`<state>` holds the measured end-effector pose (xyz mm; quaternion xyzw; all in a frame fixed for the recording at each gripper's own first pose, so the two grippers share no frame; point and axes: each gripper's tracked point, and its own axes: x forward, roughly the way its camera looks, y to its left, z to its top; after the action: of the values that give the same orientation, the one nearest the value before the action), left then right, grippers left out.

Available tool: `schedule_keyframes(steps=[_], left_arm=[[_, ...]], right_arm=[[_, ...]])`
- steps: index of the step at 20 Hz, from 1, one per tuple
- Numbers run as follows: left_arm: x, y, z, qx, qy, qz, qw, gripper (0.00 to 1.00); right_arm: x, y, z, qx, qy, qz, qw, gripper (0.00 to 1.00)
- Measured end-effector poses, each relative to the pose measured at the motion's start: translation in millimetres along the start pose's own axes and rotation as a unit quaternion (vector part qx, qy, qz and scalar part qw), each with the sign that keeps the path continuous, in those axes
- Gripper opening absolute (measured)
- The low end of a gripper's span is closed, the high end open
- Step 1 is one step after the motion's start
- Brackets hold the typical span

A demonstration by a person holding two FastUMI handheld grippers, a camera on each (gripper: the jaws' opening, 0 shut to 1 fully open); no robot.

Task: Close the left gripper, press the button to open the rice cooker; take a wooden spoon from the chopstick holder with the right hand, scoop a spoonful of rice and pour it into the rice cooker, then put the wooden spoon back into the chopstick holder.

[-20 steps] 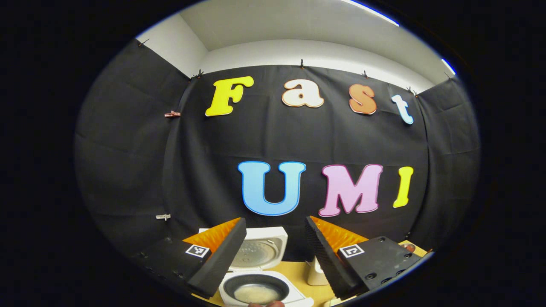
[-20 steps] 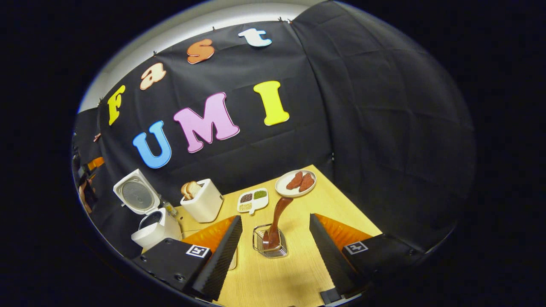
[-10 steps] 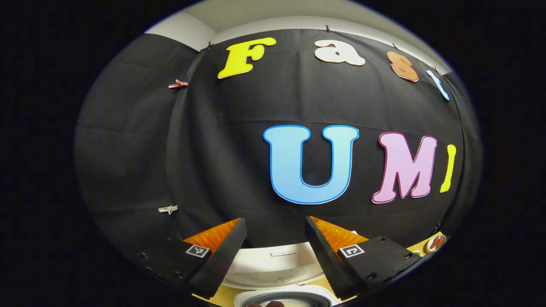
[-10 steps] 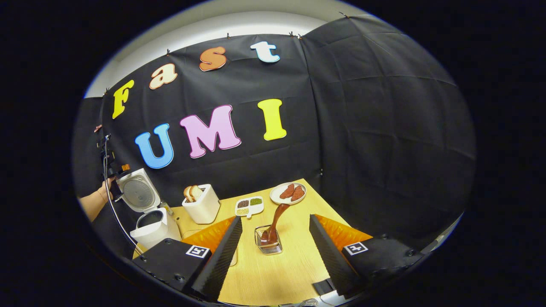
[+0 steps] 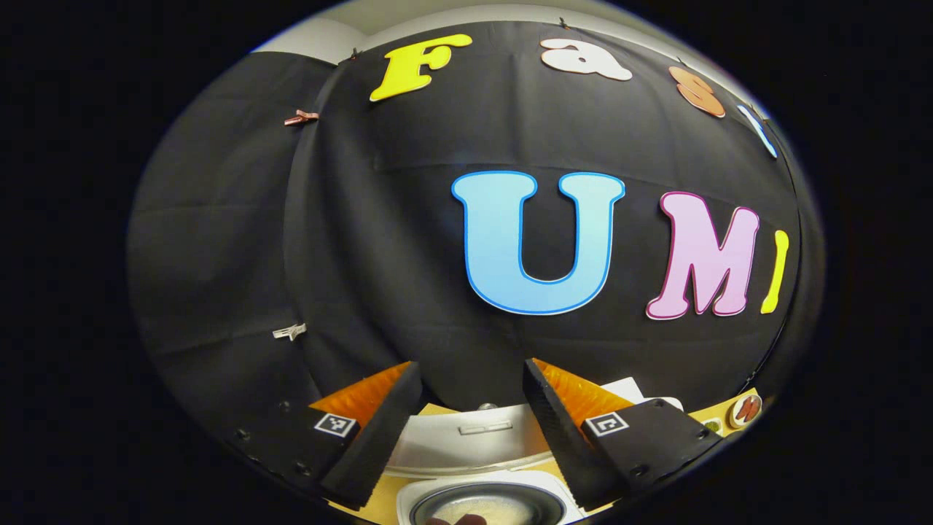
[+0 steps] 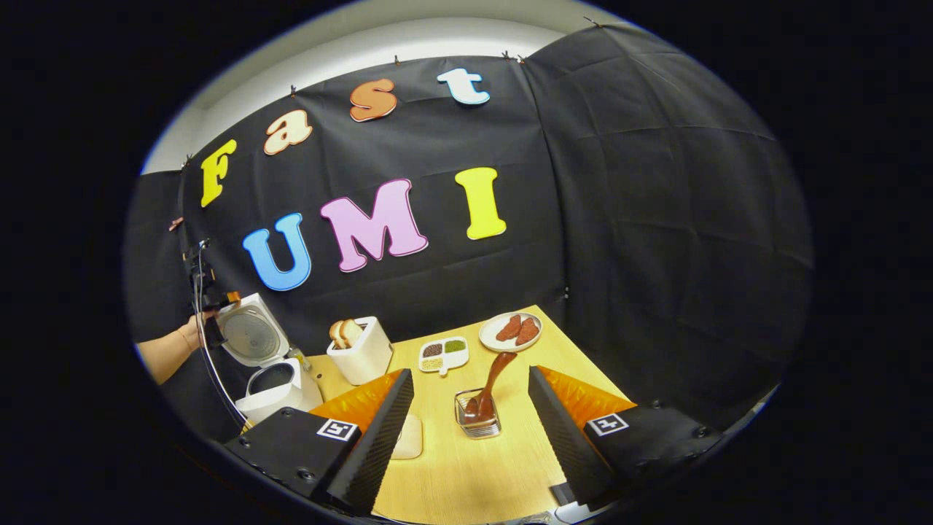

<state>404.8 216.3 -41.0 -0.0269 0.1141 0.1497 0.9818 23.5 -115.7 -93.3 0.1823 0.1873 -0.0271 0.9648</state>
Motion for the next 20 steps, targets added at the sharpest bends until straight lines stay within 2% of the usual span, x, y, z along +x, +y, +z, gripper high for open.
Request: schedule_keyframes(steps=[7,12,16,20], left_arm=[[-71.3,-18.3,-49.4,-0.014,0.041,0.001,0.999,0.99],[-102.9,-34.9,-133.2,-0.048,0.144,-0.003,0.988,0.99],[-117.7,-41.4,-174.6,-0.014,0.151,0.003,0.988,0.98],[-126.3,-46.7,-198.6,-0.017,0.156,0.009,0.988,0.99]], right_arm=[[4.7,3.2,22.5,0.017,-0.018,0.03,0.999,0.98],[0.7,6.4,37.0,0.022,-0.03,0.051,0.998,0.98],[1.5,2.8,37.2,0.011,-0.03,0.053,0.998,0.98],[-1.4,2.1,30.5,0.009,-0.024,0.05,0.998,0.98]])
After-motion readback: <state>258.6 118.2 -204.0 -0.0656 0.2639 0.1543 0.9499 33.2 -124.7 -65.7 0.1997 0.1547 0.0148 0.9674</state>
